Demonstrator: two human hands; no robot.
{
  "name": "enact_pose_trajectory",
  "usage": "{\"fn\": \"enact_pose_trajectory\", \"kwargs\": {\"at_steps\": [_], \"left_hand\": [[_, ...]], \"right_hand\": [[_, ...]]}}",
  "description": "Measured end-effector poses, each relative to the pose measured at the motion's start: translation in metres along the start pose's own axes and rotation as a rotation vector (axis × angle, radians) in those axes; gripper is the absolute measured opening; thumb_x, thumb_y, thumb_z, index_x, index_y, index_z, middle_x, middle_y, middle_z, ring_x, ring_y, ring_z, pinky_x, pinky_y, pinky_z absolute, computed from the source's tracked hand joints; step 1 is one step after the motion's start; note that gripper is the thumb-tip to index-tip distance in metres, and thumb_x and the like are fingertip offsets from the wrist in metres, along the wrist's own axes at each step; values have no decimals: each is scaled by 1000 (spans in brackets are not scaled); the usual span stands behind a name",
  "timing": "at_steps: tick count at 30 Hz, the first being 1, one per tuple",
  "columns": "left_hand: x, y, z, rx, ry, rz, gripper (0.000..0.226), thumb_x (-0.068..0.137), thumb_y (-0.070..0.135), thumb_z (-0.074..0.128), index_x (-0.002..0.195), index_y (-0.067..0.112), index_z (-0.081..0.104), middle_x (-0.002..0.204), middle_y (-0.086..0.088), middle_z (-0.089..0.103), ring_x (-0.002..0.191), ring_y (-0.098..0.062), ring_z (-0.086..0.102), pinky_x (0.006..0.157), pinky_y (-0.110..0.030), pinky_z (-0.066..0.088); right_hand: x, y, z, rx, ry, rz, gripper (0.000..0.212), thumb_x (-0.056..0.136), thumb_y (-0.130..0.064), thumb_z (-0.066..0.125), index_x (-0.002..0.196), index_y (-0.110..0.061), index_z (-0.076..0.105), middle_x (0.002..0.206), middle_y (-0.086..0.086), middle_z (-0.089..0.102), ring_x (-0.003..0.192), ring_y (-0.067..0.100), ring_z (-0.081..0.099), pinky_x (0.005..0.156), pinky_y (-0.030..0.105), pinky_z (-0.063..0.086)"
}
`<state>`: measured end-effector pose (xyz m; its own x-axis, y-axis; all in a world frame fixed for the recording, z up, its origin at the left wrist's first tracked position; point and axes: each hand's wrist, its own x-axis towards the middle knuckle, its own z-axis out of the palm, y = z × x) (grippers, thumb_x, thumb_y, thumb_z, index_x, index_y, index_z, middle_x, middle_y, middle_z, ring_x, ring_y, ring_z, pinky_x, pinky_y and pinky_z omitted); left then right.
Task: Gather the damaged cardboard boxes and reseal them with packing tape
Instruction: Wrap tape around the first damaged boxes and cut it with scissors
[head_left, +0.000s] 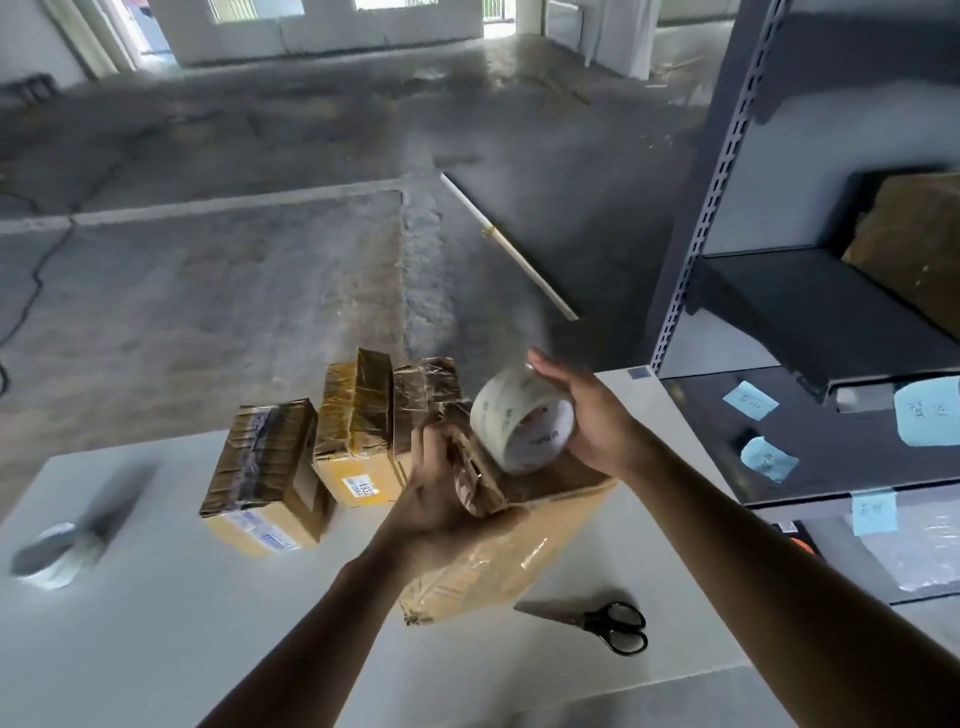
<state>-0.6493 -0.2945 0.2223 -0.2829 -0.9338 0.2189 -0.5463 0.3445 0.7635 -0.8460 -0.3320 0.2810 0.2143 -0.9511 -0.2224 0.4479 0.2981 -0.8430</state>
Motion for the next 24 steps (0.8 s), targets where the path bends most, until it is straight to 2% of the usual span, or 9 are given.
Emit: {"fn": "enact_pose_trajectory", "kwargs": {"at_steps": [3,7,10,12,14,16,18,21,24], "left_hand": [[-7,-12,-4,-37,-41,-7,103,51,69,84,129,38,24,130,0,32,130,-19,39,99,-40,51],[-10,-11,-9,-71,-50,-51,97,59,89,60,134,34,34,131,3,32,135,-24,28,105,-43,46],[-14,-14,-13,-78,7,-65,79,69,80,59,129,31,44,124,6,40,126,-18,32,98,-36,48],[-16,-16,-14,-100,22,-94,64,71,68,63,121,33,43,120,9,41,118,-12,37,90,-21,47],[-19,-23,-17,-84,20,-73,61,71,65,63,119,31,44,118,8,40,113,-10,38,82,-12,42],[-21,-34,-21,-97,1,-56,68,72,66,63,122,24,47,117,4,42,115,-13,39,81,-15,45],[-26,-43,-28,-145,-17,-84,67,71,64,64,122,24,47,120,2,44,117,-13,43,82,-16,48],[-38,-53,-38,-242,-49,-133,61,70,59,65,120,33,44,127,1,44,118,-14,50,82,-16,52],[-47,-63,-45,-275,-77,-155,58,70,58,68,120,44,42,135,5,40,126,-12,46,91,-30,56]], "right_hand": [[2,10,9,8,21,67,37,79,-41,64,95,-8,69,91,12,68,89,25,66,78,31,55],[1,15,22,-37,-24,66,35,79,-41,63,89,-8,71,85,10,70,80,20,69,73,30,53],[5,21,33,-80,-27,48,29,77,-36,67,83,-9,75,84,11,71,79,21,70,73,30,54],[7,24,32,-98,-37,14,22,78,-32,72,80,-10,77,83,11,72,78,22,70,72,30,55],[7,25,33,-158,-65,-24,19,80,-30,74,76,-12,78,77,9,71,74,21,69,67,28,54],[7,24,33,-227,-99,-68,19,82,-26,74,67,-15,75,68,4,69,67,17,68,60,24,52],[7,19,32,-342,-90,-118,26,78,-30,79,66,-7,70,66,7,66,66,19,66,59,25,49],[3,6,25,-687,-73,-236,67,71,-51,77,73,13,56,66,21,53,66,23,57,60,29,40],[0,-5,20,-1032,-105,-313,62,77,-55,75,62,2,53,55,6,42,55,11,41,54,28,28]]}}
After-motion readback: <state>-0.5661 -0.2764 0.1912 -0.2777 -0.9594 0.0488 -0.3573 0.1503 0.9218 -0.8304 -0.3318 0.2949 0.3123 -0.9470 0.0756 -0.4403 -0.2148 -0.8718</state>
